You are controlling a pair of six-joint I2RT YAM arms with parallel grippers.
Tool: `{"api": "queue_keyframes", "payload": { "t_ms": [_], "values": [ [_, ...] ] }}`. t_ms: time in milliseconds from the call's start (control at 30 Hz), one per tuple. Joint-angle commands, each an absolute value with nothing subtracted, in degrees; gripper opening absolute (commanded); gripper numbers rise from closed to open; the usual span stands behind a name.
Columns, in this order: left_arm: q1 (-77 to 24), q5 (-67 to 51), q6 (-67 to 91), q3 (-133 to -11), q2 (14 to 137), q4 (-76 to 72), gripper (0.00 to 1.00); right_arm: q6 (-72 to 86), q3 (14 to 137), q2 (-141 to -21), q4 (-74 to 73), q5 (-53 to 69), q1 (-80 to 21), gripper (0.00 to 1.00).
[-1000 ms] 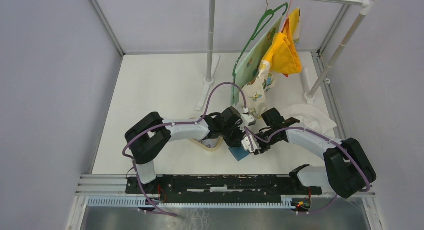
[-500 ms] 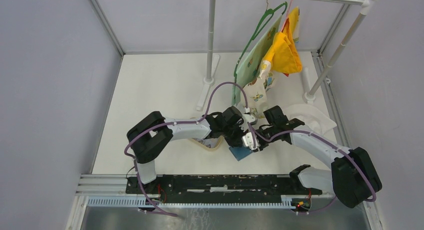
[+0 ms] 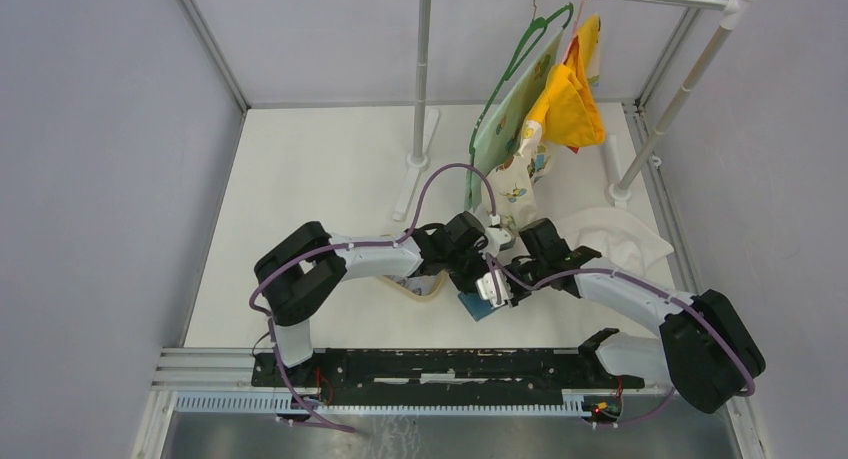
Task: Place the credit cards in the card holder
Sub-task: Close the card holder at the center of the board.
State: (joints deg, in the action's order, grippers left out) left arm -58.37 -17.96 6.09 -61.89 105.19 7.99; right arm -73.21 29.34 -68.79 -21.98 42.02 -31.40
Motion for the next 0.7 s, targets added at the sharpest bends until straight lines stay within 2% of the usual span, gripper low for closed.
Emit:
{"api": "queue_keyframes", "payload": {
  "t_ms": [0, 167, 500, 667],
  "values": [
    [-59.0, -16.4, 2.6, -61.9, 107.6, 10.7, 0.02, -70.8, 28.7, -69.1, -17.3, 38.9, -33.1, 0.30],
    [-59.0, -16.6, 2.5, -61.8, 107.6, 10.8, 0.02, -71.2, 28.7, -69.7, -17.3, 37.2, -34.4, 0.25],
    [-58.9, -17.0, 2.7, -62.0, 107.7, 10.6, 0.02, -75.5, 30.1, -71.4, -21.7, 35.3, -36.5, 0.05],
    [-59.0, -16.9, 2.8, -61.9, 107.7, 10.6, 0.02, -80.6, 30.4, -71.5, -25.7, 34.7, -37.0, 0.01]
  ]
}}
